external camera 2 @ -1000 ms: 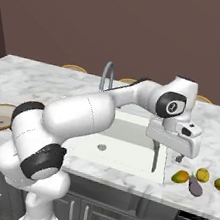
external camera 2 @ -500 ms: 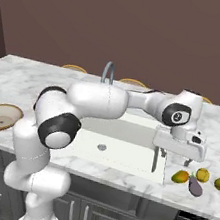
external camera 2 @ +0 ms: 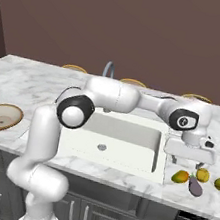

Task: There is a mixed pile of frozen fruits and vegetables on the counter. Locate all the frozen vegetables and place the items in a bowl on the counter. Take all the frozen fruits and defrost them in a running sink.

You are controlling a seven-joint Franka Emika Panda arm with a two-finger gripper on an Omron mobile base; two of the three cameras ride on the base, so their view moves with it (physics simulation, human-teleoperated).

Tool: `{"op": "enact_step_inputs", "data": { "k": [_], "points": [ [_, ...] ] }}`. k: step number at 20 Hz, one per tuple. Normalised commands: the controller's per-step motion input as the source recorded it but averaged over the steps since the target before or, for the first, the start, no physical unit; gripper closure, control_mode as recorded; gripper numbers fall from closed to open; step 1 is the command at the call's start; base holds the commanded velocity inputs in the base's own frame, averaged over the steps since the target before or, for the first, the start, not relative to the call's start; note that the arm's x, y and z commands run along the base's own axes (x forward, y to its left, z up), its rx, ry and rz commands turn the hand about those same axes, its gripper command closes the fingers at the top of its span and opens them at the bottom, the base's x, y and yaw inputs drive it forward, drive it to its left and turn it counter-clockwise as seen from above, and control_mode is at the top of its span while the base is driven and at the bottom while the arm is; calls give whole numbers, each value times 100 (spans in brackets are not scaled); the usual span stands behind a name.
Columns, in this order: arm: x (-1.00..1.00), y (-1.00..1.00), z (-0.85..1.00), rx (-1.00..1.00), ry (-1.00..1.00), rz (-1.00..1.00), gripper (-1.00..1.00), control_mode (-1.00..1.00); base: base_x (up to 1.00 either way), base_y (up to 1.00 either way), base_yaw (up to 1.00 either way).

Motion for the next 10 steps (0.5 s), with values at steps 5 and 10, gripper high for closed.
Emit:
{"op": "enact_step_inputs", "data": {
  "k": [5,10],
  "points": [
    [43,-28,-27,11,0,23,-100,-100,0,0,0],
    [38,-22,-25,9,-2,22,-100,-100,0,0,0]
  ]
}}
